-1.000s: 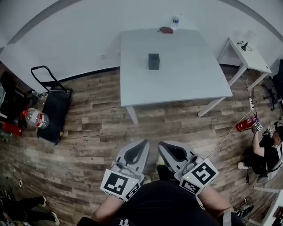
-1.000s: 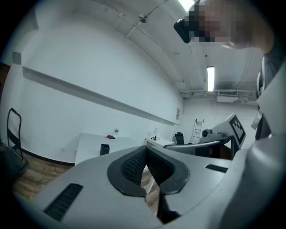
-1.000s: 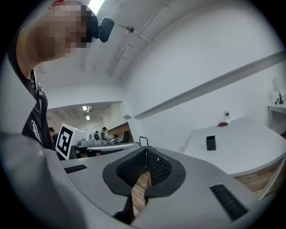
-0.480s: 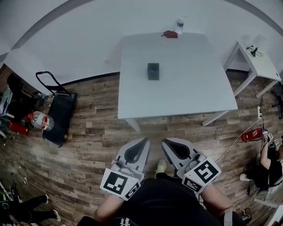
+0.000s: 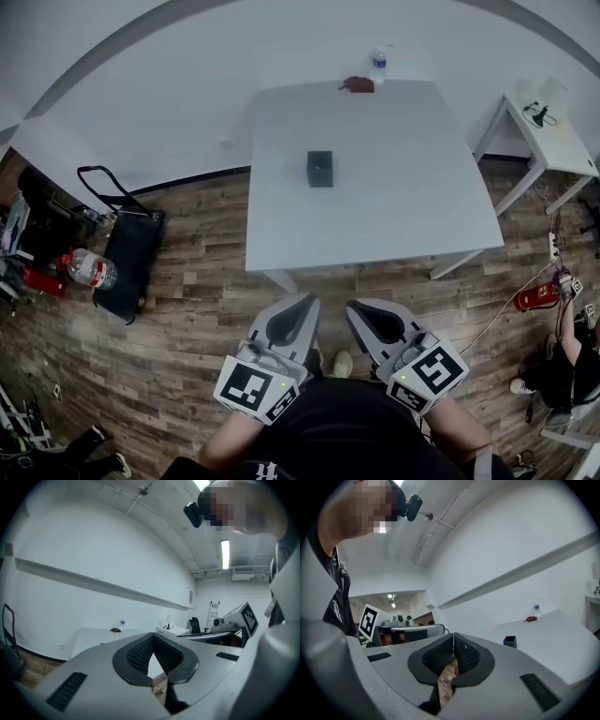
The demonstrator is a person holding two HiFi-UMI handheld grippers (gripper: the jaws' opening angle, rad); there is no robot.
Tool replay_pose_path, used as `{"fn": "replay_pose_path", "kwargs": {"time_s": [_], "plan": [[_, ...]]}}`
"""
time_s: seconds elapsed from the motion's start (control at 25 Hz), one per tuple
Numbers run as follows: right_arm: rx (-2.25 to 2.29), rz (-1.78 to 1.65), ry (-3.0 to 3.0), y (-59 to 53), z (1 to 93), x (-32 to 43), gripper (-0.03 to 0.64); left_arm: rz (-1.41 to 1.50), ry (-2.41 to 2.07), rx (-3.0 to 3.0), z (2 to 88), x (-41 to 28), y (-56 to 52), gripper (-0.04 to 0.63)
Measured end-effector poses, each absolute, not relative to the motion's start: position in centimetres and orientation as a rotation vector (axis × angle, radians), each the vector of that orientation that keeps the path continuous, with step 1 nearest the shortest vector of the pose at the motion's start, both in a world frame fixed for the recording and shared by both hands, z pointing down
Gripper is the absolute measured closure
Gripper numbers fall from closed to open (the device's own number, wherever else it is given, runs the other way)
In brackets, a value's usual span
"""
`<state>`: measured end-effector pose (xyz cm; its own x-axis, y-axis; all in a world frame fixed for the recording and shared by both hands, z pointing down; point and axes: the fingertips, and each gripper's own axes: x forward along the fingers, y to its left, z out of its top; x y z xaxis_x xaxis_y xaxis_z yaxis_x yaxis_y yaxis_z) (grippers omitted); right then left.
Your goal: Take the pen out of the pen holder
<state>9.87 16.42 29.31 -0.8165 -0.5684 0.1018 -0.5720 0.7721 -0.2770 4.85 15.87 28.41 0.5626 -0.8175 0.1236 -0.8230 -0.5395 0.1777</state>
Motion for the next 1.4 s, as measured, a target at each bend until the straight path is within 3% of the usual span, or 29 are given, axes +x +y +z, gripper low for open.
{"fn": "replay_pose_path", "kwargs": {"time_s": [1.4], "plan": [[1.170,0.538,-2.752,-3.8,31.2,2.0,0.601,0.097,-1.176,2.636,34.1,-2.4,-6.6,0.589]]}}
